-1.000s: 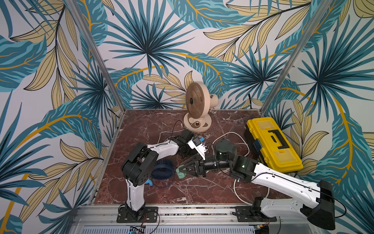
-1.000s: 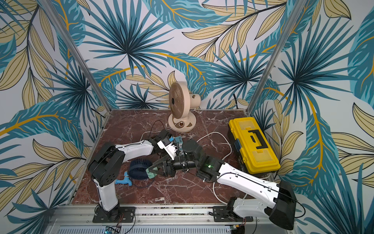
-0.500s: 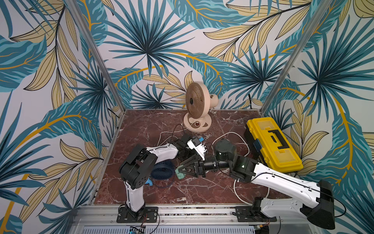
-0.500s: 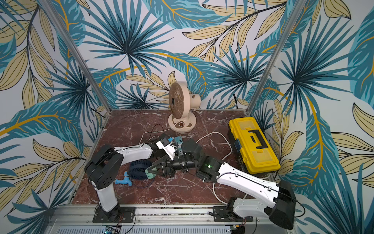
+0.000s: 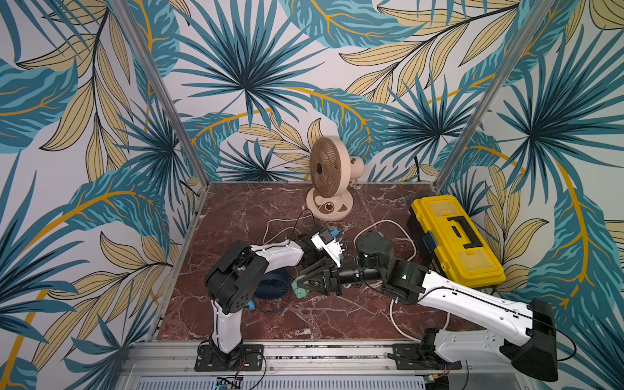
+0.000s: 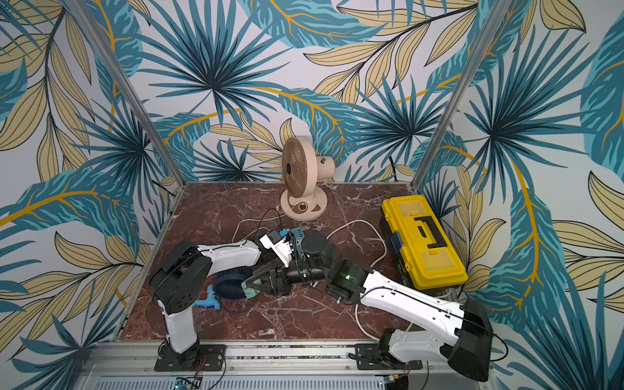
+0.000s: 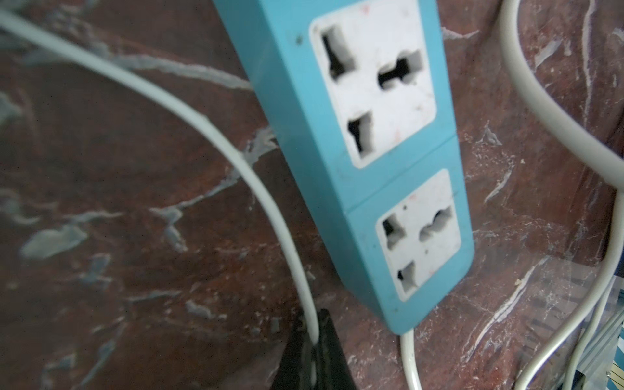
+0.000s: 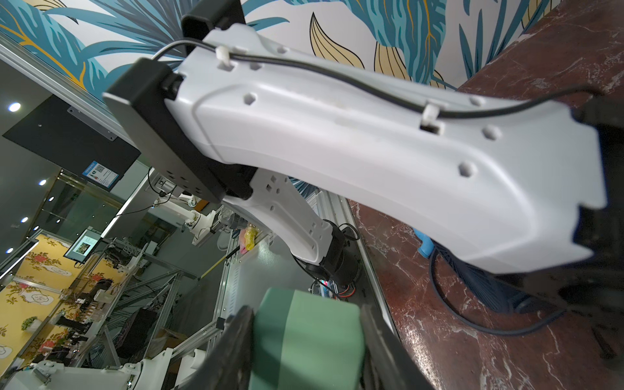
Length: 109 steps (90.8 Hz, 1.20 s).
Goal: Plug the desk fan into the power strip
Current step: Pick up the power cord at the center of the board, then place the power cord at the center of the board.
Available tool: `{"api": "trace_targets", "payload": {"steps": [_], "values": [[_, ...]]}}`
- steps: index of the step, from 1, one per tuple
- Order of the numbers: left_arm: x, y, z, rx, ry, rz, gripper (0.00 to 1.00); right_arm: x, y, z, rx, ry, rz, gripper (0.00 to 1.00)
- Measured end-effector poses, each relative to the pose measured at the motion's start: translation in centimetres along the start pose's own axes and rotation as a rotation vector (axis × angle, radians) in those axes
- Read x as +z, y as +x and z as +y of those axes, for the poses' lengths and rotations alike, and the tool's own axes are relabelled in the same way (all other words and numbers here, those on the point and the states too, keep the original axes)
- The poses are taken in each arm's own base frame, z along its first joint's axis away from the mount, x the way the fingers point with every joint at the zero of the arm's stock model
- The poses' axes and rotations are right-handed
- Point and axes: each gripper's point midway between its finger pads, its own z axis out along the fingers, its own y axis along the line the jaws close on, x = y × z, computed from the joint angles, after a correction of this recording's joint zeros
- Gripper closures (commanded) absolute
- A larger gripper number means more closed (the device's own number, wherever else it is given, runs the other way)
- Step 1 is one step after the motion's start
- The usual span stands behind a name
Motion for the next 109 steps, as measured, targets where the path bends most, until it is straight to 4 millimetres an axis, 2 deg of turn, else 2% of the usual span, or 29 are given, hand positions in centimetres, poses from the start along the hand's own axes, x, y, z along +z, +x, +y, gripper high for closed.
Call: {"api": "trace_targets", "payload": {"steps": [13, 28, 37, 46, 67, 76, 83, 94, 102, 109], "values": [[-2.6, -0.3, -1.1, -0.023, 0.043, -0.034, 1.00, 0.0, 0.5, -0.3, 0.004, 0.005, 0.005, 0.65], [-6.3, -1.6, -4.9, -0.072, 0.206, -0.094, 1.00, 0.1, 1.4, -1.2, 0.017, 0.028, 0.015, 0.66], [-7.4, -2.2, -6.4, -0.108, 0.275, -0.112, 1.00, 0.2, 1.7, -2.4, 0.019, 0.070, 0.007, 0.69], [-7.9, -2.5, -6.6, -0.126, 0.286, -0.127, 1.00, 0.1, 1.8, -3.7, 0.015, 0.131, -0.007, 0.70], [-8.1, -3.4, -5.0, -0.117, 0.197, -0.165, 1.00, 0.2, 3.1, -5.9, 0.036, 0.207, 0.004, 0.70], [-8.9, -5.1, -3.9, -0.115, 0.152, -0.215, 1.00, 0.2, 3.3, -6.0, 0.042, 0.209, 0.009, 0.70], [-10.1, -7.4, -2.8, -0.124, 0.114, -0.277, 1.00, 0.1, 3.3, -5.9, 0.043, 0.210, 0.011, 0.70], [-12.8, -12.2, -0.8, -0.150, 0.057, -0.397, 1.00, -0.4, 3.2, -5.8, 0.041, 0.223, 0.004, 0.70], [-14.8, -15.6, 1.4, -0.182, 0.003, -0.486, 1.00, -0.8, 3.1, -5.8, 0.037, 0.241, -0.007, 0.70], [-15.8, -17.8, 3.7, -0.216, -0.044, -0.537, 1.00, -1.2, 3.0, -6.0, 0.038, 0.266, -0.012, 0.70]]}}
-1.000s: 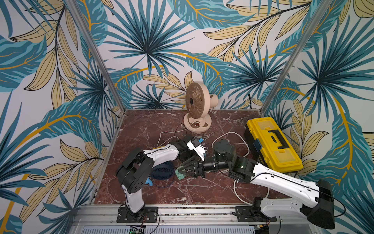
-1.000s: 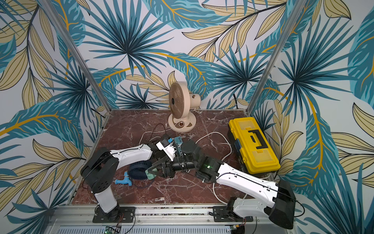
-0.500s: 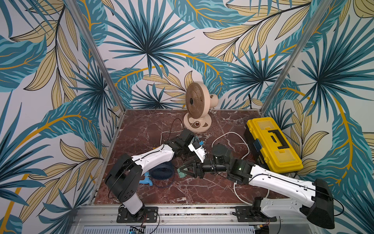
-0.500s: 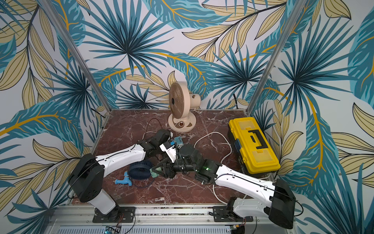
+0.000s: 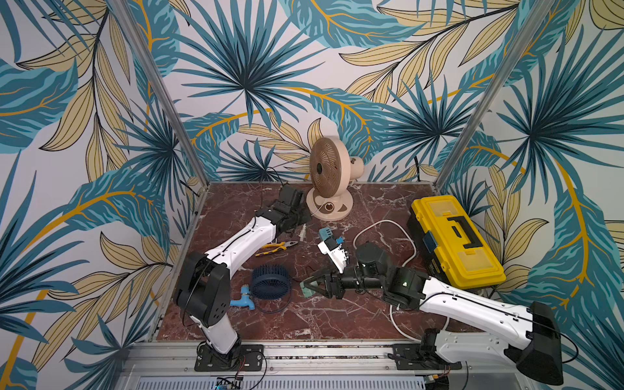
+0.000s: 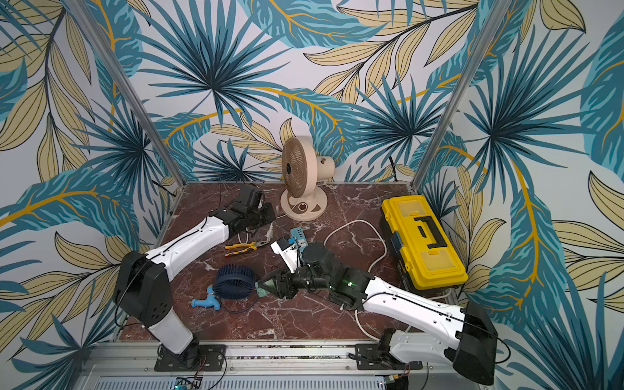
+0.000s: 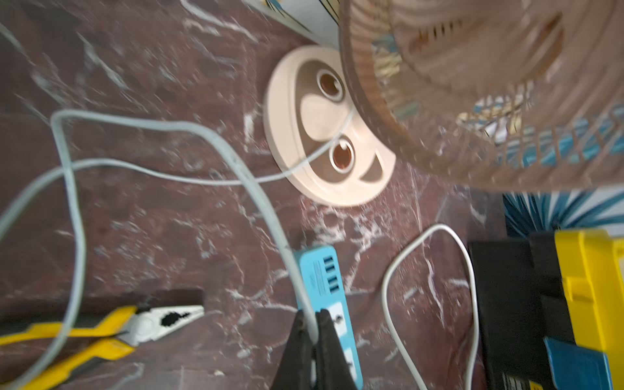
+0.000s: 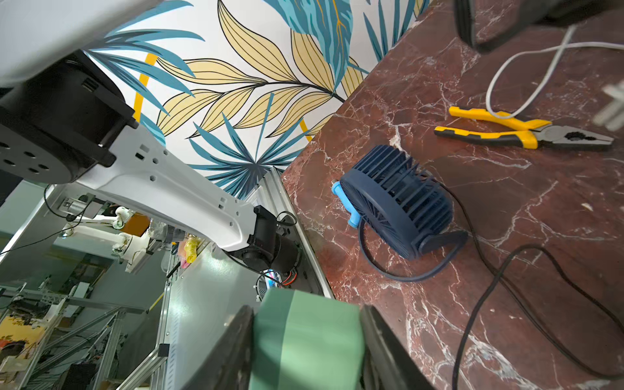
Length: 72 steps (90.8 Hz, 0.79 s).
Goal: Plug the desk fan into the power strip
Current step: Place the power cord at the center of the board.
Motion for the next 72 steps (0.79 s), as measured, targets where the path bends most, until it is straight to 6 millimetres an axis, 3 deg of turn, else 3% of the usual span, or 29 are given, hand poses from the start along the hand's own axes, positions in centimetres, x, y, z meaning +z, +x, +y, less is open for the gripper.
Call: {"api": "trace_targets", "payload": {"steps": [11, 13, 16, 24, 28, 34, 43, 61, 72], "values": [[1.6, -3.0, 4.2, -0.047, -0.099, -0.037, 1.00, -0.1, 0.3, -1.0, 0.003, 0.054, 0.005, 0.69], [2.0, -3.5, 5.0, -0.057, -0.117, -0.039, 0.95, -0.1, 0.4, -1.2, 0.003, 0.063, 0.006, 0.70], [2.6, -3.9, 6.1, -0.068, -0.140, -0.036, 0.80, -0.1, 0.5, -1.5, 0.004, 0.076, 0.008, 0.69], [4.2, -4.6, 8.8, -0.093, -0.183, -0.008, 0.21, -0.2, 0.8, -2.4, 0.005, 0.119, 0.017, 0.69], [4.6, -4.6, 9.9, -0.105, -0.198, 0.007, 0.03, -0.2, 1.0, -2.8, 0.006, 0.140, 0.021, 0.69], [4.3, -4.5, 10.9, -0.116, -0.208, 0.032, 0.00, -0.2, 1.3, -3.6, 0.008, 0.178, 0.029, 0.69], [2.7, -3.9, 9.9, -0.113, -0.146, 0.041, 0.00, -0.2, 1.4, -4.8, 0.010, 0.241, 0.033, 0.69], [-4.7, -1.0, 5.9, -0.070, 0.075, 0.025, 0.00, -0.8, 0.5, -7.2, 0.013, 0.392, 0.017, 0.68], [-7.8, 1.4, 4.0, -0.044, 0.227, 0.020, 0.09, -1.0, -1.1, -9.1, 0.039, 0.470, -0.017, 0.67]]}}
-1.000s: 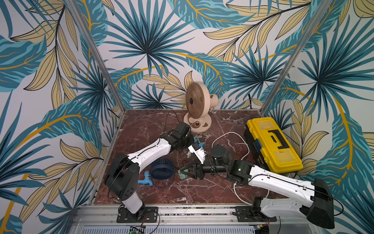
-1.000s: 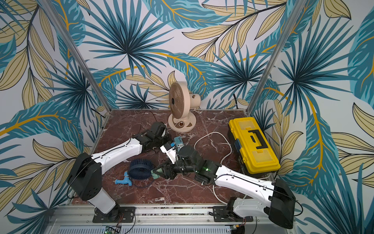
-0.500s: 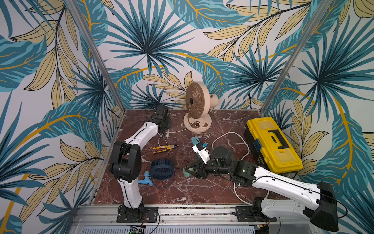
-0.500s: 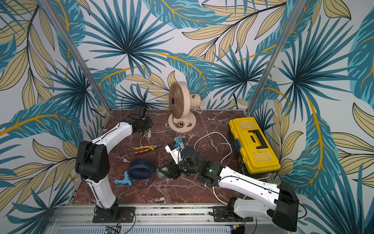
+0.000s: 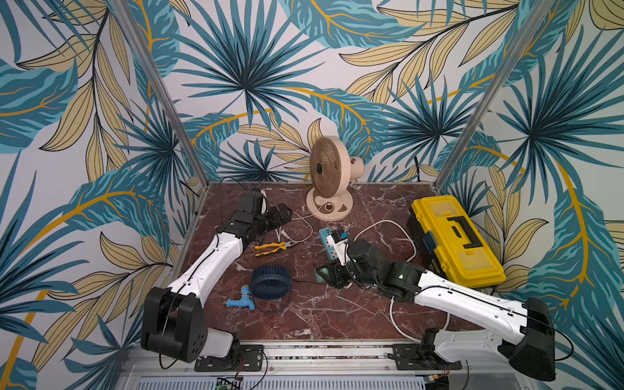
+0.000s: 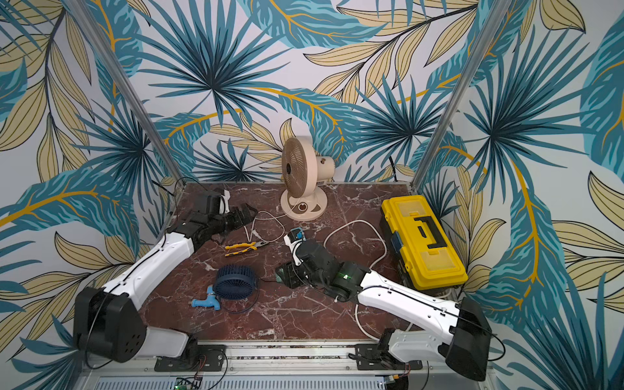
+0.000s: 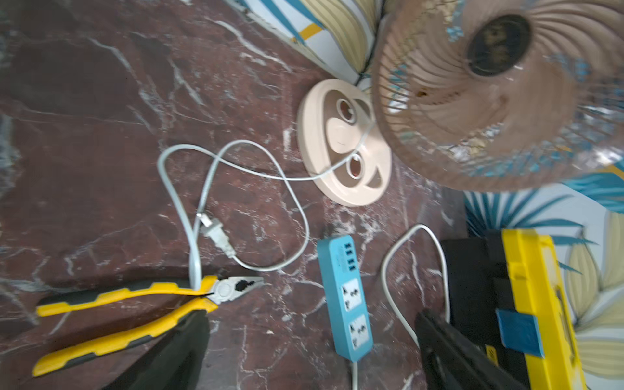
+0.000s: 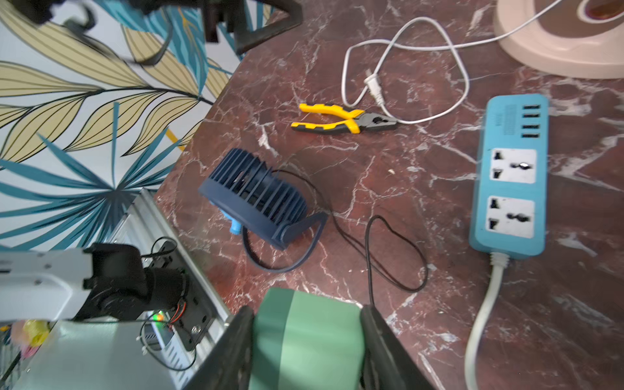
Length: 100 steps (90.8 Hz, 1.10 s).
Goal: Plug the desk fan into the power strip
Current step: Place the power cord at the center of the board, then adjust the plug.
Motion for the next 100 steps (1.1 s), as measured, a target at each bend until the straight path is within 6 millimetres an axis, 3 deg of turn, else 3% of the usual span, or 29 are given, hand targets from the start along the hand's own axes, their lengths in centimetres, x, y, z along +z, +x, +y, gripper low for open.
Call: {"api": "trace_targets", "payload": {"steps": [19, 48, 66, 82, 100], "values": [[-0.9, 5.5, -2.4, 0.037, 0.191, 0.090, 0.35, 1.4, -0.7, -2.5, 0.070, 0.076, -0.001, 0.65], [-2.5, 12.6, -6.4, 0.131, 0.425, 0.222, 0.49, 1.7, -1.8, -4.3, 0.146, 0.104, -0.026, 0.64], [-3.0, 15.5, -7.3, 0.178, 0.518, 0.268, 0.51, 2.2, -2.0, -4.8, 0.178, 0.101, -0.022, 0.64], [-3.3, 16.2, -7.6, 0.206, 0.545, 0.271, 0.53, 2.3, -2.1, -5.1, 0.196, 0.093, -0.018, 0.63], [-3.4, 16.4, -7.6, 0.234, 0.552, 0.266, 0.38, 2.3, -3.4, -5.2, 0.223, 0.063, -0.056, 0.63]]}}
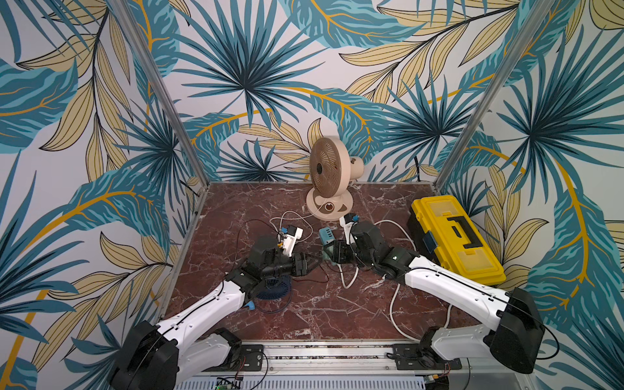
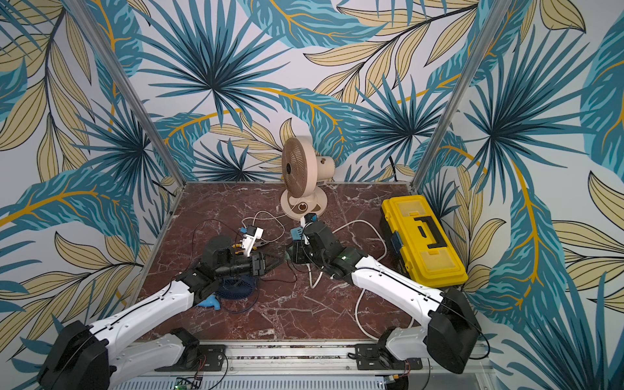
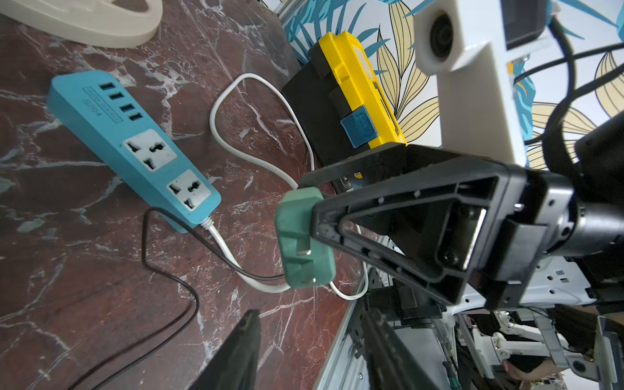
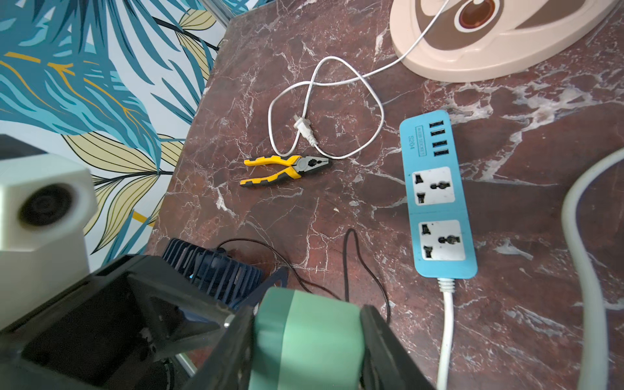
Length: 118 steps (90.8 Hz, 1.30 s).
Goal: Plug the desk fan into the power strip
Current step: Adjust the plug.
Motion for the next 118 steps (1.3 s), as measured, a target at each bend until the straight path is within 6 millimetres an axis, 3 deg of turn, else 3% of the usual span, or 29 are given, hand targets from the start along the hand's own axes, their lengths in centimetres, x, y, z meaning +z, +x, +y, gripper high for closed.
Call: {"api": "trace_targets", "payload": {"steps": [8, 19, 38, 59, 77, 87, 98, 105, 118], "values": [[0.1, 0.3, 0.2, 0.008, -0.014, 0.006, 0.36, 0.1, -0.1, 0.5, 0.007, -0.025, -0.003, 0.63], [0.6, 1.0, 0.8, 0.020, -0.043, 0.027, 0.45, 0.2, -0.1, 1.0, 0.015, -0.051, -0.001, 0.63], [1.1, 1.8, 2.2, 0.008, -0.102, 0.053, 0.49, 0.6, 0.4, 1.3, 0.028, -0.083, 0.014, 0.64], [1.2, 0.2, 0.9, 0.026, -0.090, 0.027, 0.45, 1.0, 1.1, 1.3, 0.040, -0.103, 0.033, 0.64], [1.3, -0.2, 0.7, 0.029, -0.088, 0.023, 0.68, 1.0, 0.9, 1.6, 0.049, -0.126, 0.026, 0.64], [1.5, -0.1, 1.0, 0.012, -0.097, 0.031, 0.75, 1.1, 1.0, 1.4, 0.051, -0.119, 0.024, 0.64], [1.7, -0.1, 1.2, 0.009, -0.102, 0.035, 0.95, 1.1, 1.0, 1.2, 0.053, -0.114, 0.025, 0.64], [1.6, -0.1, 1.3, 0.008, -0.110, 0.032, 1.00, 1.1, 1.1, 1.1, 0.053, -0.114, 0.026, 0.63], [1.6, 0.0, 1.4, 0.005, -0.116, 0.035, 1.00, 1.1, 1.2, 1.0, 0.052, -0.113, 0.026, 0.42]]}}
